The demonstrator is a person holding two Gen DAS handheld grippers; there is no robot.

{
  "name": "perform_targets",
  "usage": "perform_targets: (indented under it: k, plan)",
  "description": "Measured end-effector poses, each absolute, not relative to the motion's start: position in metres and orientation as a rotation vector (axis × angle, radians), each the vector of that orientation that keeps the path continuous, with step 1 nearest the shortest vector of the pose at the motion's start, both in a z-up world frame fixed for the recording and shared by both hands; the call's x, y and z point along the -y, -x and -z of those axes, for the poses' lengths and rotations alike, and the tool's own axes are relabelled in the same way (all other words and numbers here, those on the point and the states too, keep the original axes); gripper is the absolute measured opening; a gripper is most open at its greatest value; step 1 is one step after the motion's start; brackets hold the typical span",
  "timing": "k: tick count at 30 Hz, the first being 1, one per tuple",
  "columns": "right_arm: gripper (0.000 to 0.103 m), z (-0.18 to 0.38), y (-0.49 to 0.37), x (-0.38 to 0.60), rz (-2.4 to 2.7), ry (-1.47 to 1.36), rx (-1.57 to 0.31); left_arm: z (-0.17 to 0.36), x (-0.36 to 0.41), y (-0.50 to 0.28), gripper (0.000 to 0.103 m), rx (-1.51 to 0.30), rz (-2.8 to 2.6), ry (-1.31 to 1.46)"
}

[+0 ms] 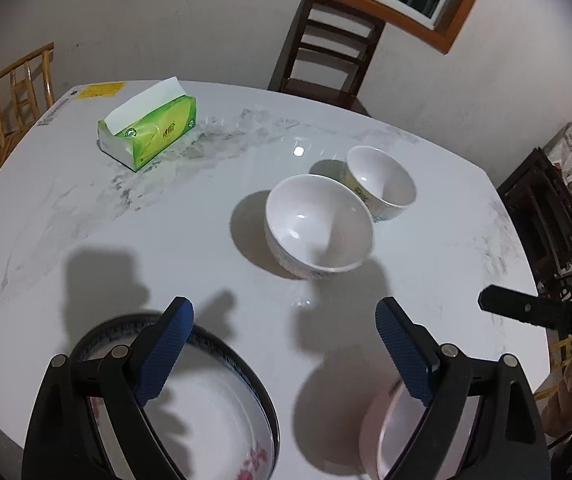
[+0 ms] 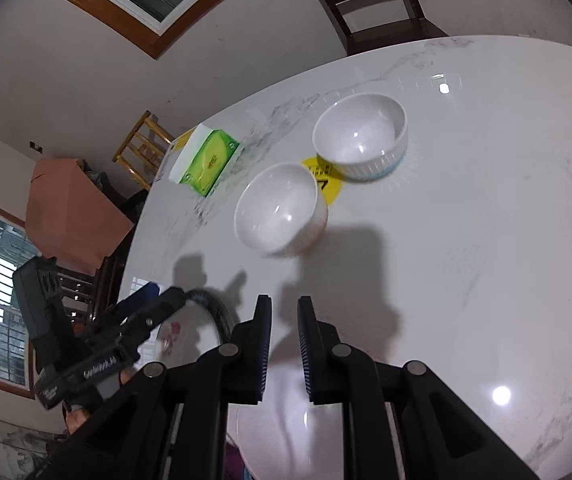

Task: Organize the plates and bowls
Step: 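Move both grippers to the white Rabbit bowl and grasp its rim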

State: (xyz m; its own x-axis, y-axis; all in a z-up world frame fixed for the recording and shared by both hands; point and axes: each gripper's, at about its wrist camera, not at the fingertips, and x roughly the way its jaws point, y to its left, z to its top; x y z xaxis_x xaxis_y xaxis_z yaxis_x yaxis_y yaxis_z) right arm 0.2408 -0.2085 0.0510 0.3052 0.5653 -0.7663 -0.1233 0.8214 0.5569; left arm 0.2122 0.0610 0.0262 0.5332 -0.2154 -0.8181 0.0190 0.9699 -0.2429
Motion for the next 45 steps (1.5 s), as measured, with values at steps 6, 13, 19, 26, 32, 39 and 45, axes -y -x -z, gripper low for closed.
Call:
perform_targets:
  k: [6,13,19,26,32,39,45]
  plan:
    - [0.015,-0.033,-0.283,0.195,-0.434,-0.481,-1.243,-0.012,-0.069,-0.251,0.090,-1.057,0.147,0.262]
    - [0.015,-0.008,-0.314,0.187,-0.395,-0.483,-1.308,0.005,-0.062,-0.280,0.090,-1.106,0.147,0.222]
    - [0.015,0.011,-0.333,0.182,-0.367,-0.489,-1.342,0.021,-0.063,-0.298,0.090,-1.147,0.148,0.228]
    - [0.016,0.015,-0.345,0.176,-0.357,-0.486,-1.355,0.032,-0.066,-0.309,0.090,-1.165,0.148,0.237]
    - [0.019,0.018,-0.351,0.168,-0.336,-0.449,-1.361,0.036,-0.065,-0.313,0.090,-1.170,0.149,0.226]
    - [0.019,0.031,-0.360,0.163,-0.294,-0.405,-1.389,0.040,-0.062,-0.320,0.090,-1.168,0.138,0.206]
    - [0.019,0.040,-0.362,0.158,-0.296,-0.402,-1.400,0.049,-0.063,-0.326,0.067,-1.197,0.140,0.218]
